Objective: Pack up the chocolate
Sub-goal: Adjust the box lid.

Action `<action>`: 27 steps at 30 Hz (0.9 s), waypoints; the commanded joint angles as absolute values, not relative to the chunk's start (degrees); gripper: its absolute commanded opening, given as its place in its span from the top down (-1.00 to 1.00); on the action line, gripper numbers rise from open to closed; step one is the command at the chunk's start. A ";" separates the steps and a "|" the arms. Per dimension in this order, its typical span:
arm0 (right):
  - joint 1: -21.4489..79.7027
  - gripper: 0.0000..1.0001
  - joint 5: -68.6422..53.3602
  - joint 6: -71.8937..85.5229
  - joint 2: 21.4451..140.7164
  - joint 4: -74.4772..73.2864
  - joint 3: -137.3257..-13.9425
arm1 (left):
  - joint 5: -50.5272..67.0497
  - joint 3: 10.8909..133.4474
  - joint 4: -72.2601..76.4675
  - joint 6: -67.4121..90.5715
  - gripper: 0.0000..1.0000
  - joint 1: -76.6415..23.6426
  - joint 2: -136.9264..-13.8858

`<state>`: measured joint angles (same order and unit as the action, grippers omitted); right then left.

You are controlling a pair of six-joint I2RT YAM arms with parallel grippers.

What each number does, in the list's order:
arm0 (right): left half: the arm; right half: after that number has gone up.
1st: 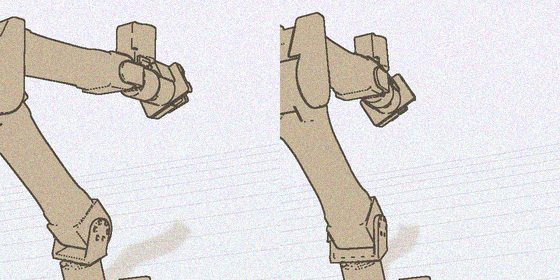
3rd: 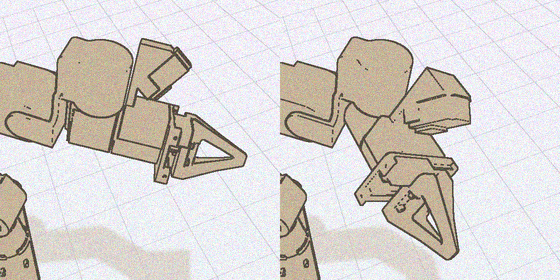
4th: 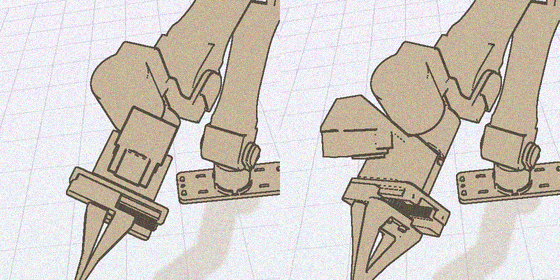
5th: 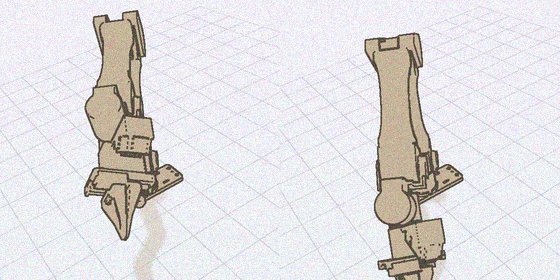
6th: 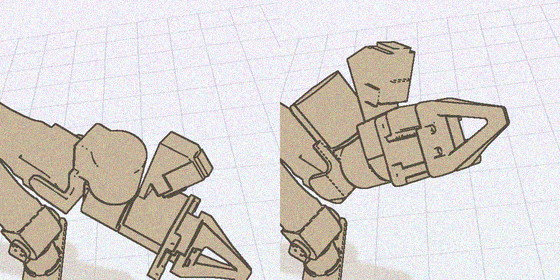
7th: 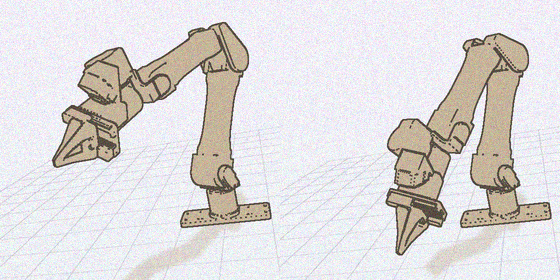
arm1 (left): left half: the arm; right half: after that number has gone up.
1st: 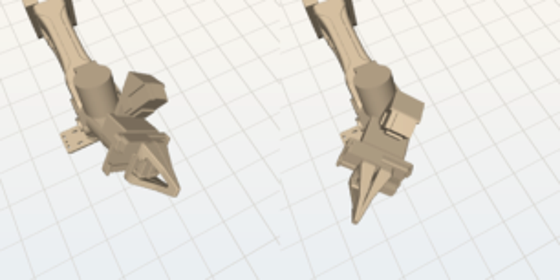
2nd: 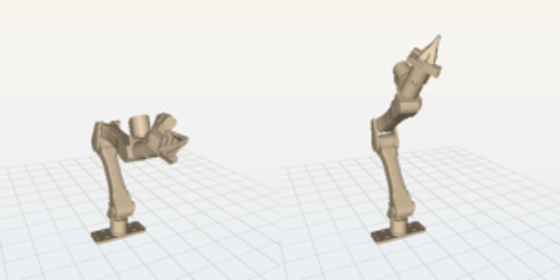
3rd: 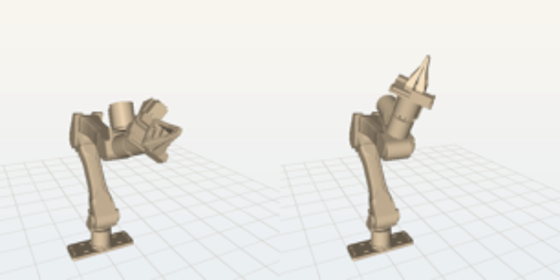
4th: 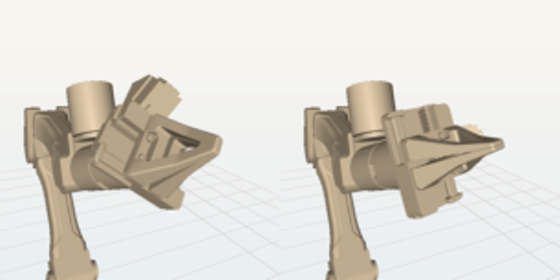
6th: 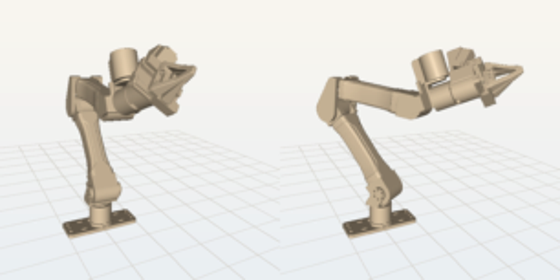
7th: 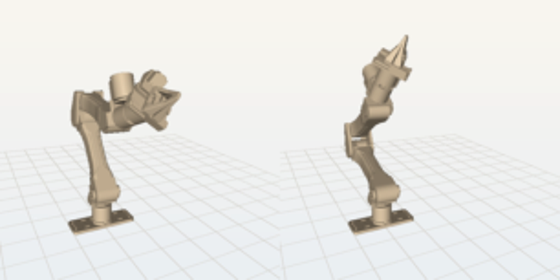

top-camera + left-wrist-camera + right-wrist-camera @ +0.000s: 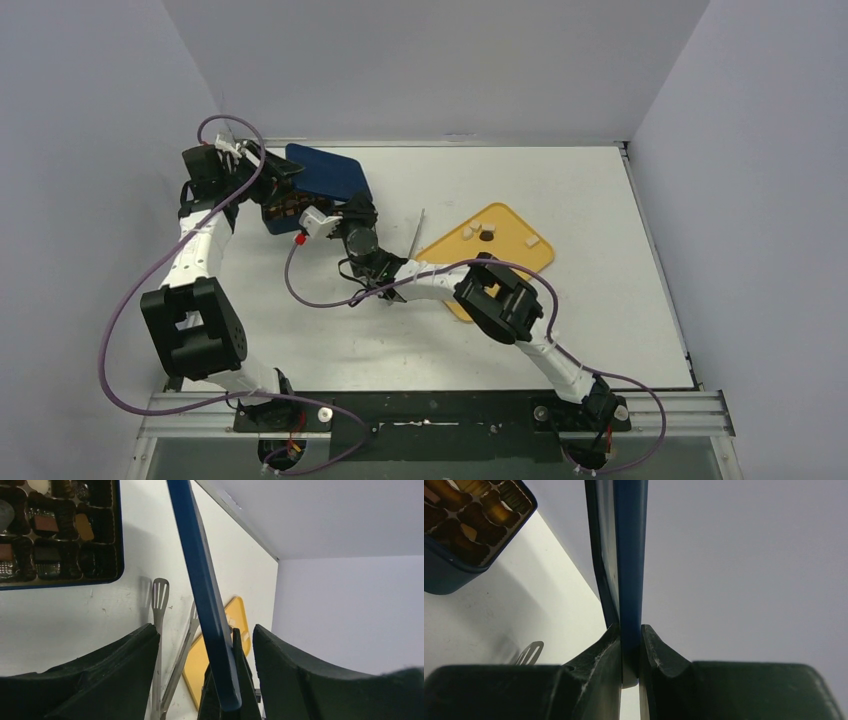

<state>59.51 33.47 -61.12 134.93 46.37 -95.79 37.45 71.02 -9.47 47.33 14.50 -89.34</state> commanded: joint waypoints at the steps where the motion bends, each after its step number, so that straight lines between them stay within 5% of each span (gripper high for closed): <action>1: 60.20 0.85 35.07 -63.94 134.80 52.28 -99.21 | 36.70 72.56 -9.96 45.62 -0.25 13.62 -88.42; 7: 60.08 0.84 35.52 -66.35 135.65 52.80 -99.66 | 35.76 72.35 -11.28 45.61 0.02 12.23 -87.07; 17: 60.03 0.83 37.17 -68.73 136.35 52.68 -100.32 | 34.22 69.56 -16.15 44.16 0.05 12.29 -81.60; 23: 60.55 0.80 37.52 -70.44 136.16 53.80 -99.26 | 34.33 68.92 -15.14 44.71 0.57 12.30 -79.77; 27: 60.57 0.68 38.03 -70.42 135.71 54.10 -98.91 | 33.86 69.61 -15.13 44.75 0.75 12.38 -79.80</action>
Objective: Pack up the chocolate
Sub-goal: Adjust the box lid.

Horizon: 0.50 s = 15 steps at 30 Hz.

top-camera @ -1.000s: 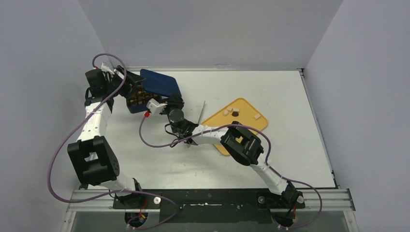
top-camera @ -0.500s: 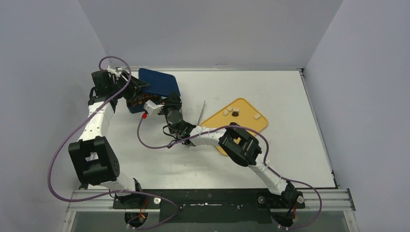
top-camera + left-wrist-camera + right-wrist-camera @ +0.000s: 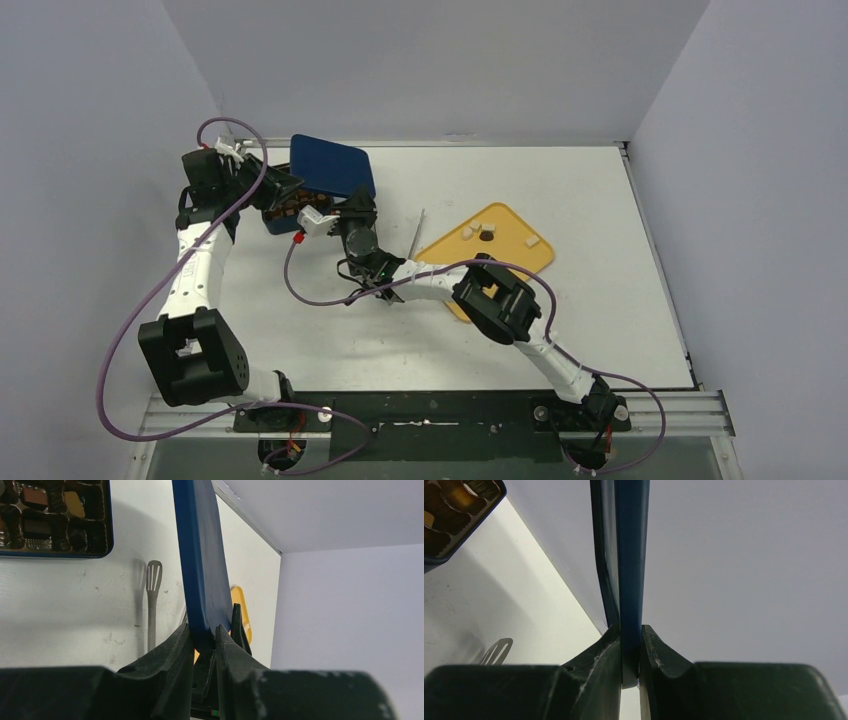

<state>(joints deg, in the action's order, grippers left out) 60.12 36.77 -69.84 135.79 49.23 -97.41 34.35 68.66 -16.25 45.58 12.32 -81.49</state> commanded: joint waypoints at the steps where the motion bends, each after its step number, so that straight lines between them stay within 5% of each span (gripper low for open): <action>1: 60.56 0.63 38.05 -70.29 135.48 54.21 -98.74 | 33.72 69.69 -14.93 44.65 0.81 12.39 -80.00; 5: 60.56 0.35 38.06 -69.29 134.48 54.52 -97.11 | 34.42 69.92 -13.36 44.71 1.00 12.39 -81.21; 15: 61.21 -0.41 38.66 -65.26 129.15 56.37 -88.63 | 39.18 69.12 -2.61 51.45 1.00 13.41 -82.19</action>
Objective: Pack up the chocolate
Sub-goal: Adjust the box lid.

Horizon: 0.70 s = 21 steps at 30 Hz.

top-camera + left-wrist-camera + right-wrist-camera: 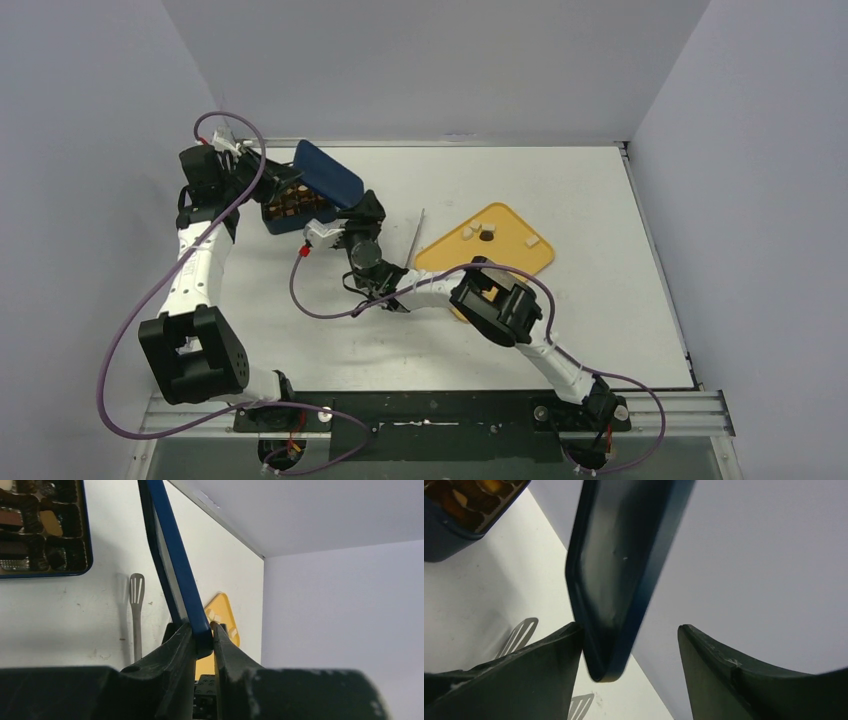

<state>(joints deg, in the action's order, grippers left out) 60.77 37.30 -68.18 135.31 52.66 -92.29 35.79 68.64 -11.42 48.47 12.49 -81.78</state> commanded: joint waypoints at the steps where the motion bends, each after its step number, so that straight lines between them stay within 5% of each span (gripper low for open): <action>1: 61.36 -0.47 38.32 -64.55 128.27 55.92 -87.32 | 39.37 68.64 -1.34 52.33 1.00 13.56 -82.18; 10: 62.18 -0.99 36.58 -57.39 121.63 54.30 -78.60 | 40.87 67.93 8.21 56.37 1.00 14.03 -84.28; 21: 60.66 -1.00 34.38 -44.47 110.08 51.26 -69.33 | 39.46 71.27 15.05 57.79 1.00 14.74 -90.29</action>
